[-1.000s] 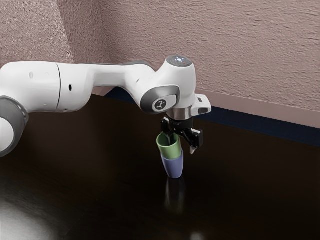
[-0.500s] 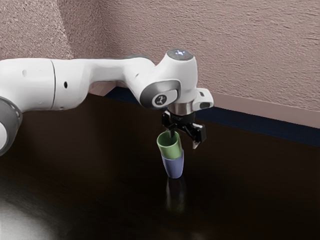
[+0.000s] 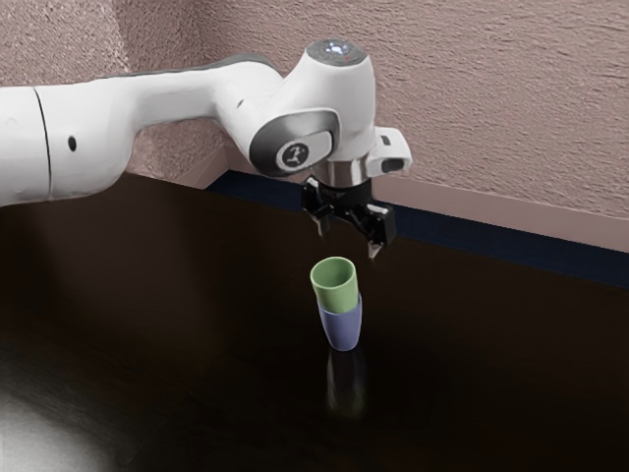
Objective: Place the left cup onto the right cup
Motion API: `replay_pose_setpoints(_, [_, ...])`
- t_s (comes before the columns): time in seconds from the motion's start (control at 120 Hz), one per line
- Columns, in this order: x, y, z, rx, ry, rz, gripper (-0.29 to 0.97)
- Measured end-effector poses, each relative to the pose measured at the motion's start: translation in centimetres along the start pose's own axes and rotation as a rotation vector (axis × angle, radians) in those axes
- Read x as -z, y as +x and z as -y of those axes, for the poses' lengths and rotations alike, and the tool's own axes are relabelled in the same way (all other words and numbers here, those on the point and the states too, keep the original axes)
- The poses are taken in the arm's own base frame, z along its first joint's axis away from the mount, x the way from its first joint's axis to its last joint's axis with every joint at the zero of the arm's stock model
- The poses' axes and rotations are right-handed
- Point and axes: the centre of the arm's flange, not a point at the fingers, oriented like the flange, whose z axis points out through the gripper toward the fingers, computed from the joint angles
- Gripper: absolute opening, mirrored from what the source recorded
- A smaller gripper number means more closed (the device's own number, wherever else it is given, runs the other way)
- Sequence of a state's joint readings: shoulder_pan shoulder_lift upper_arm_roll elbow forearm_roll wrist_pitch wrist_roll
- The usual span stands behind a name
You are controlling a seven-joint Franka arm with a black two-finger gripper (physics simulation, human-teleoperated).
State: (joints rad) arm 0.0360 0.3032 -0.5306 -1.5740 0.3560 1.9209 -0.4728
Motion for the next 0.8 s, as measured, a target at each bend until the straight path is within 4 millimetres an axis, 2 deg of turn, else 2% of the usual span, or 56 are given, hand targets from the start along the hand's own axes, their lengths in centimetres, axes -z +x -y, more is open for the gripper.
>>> replay_pose_setpoints(0.233, [4.0,-0.5,4.0,0.071,0.019,-0.004,0.68])
replay_pose_setpoints(0.417, [6.8,-1.0,9.4,0.152,0.029,0.008,0.68])
replay_pose_setpoints(0.6, [9.1,-1.9,17.0,0.244,0.039,0.026,0.68])
replay_pose_setpoints(0.717, [11.1,-3.3,22.4,0.300,0.051,0.039,0.68])
replay_pose_setpoints(0.8, [11.7,-4.4,26.0,0.337,0.062,0.065,0.68])
